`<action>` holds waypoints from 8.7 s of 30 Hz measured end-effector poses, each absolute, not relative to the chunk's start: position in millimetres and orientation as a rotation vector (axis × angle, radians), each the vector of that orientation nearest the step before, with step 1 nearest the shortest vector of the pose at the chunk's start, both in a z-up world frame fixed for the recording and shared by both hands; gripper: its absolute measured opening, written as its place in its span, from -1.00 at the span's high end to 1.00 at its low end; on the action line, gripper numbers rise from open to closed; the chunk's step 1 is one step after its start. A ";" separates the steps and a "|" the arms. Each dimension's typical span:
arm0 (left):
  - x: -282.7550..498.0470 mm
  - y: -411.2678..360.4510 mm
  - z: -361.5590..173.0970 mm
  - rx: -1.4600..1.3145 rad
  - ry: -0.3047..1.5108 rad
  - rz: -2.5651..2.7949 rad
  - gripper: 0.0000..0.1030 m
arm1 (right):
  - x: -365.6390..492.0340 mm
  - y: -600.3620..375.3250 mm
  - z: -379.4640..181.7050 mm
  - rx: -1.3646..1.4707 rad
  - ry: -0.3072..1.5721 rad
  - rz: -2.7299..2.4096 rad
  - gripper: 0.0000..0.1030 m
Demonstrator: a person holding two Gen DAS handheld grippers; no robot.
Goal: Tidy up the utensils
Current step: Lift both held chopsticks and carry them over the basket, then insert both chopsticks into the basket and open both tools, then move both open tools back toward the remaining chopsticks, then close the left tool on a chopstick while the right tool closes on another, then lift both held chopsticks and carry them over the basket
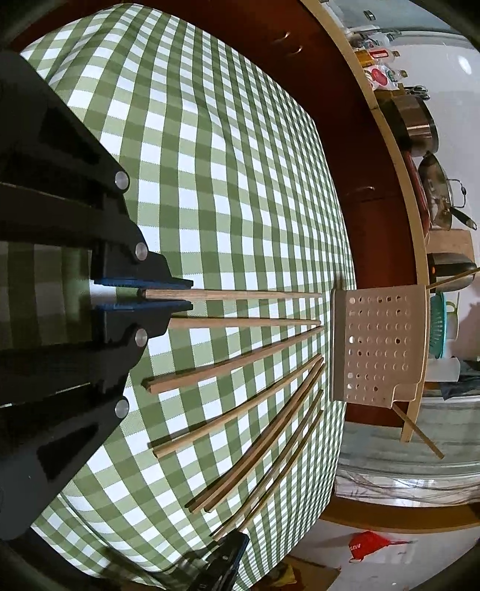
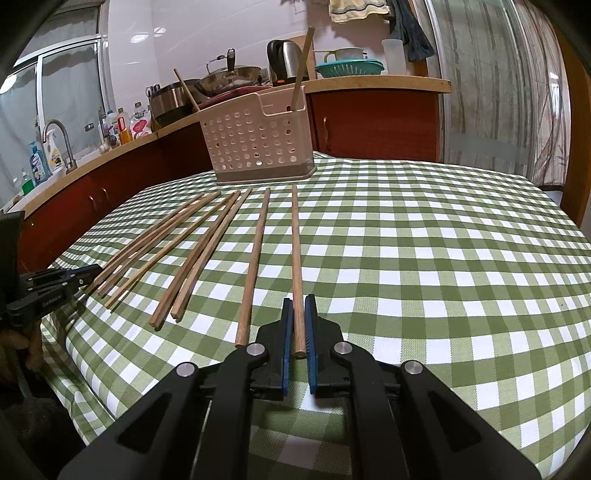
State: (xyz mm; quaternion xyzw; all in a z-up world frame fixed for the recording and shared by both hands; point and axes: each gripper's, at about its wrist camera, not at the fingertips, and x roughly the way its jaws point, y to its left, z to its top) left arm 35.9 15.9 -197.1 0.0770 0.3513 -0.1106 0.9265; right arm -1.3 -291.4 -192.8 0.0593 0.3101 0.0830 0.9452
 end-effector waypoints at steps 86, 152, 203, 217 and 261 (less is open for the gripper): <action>175.8 -20.4 90.4 -0.008 0.070 -0.397 0.88 | 150.5 -287.8 59.4 0.108 -0.002 0.245 0.86; 146.5 3.1 -57.5 0.014 0.389 -0.263 -0.35 | 68.6 -274.9 -71.8 0.051 0.316 0.140 -0.11; 33.1 9.6 -200.3 0.105 0.711 -0.226 0.87 | 0.7 -282.4 -195.7 0.144 0.689 0.196 0.86; 25.0 18.1 -160.5 0.082 0.631 -0.224 0.88 | -19.1 -283.8 -145.4 0.126 0.544 0.175 0.86; 73.7 44.1 -39.2 0.000 0.417 -0.243 0.87 | 34.1 -278.4 -37.3 0.065 0.281 0.196 0.86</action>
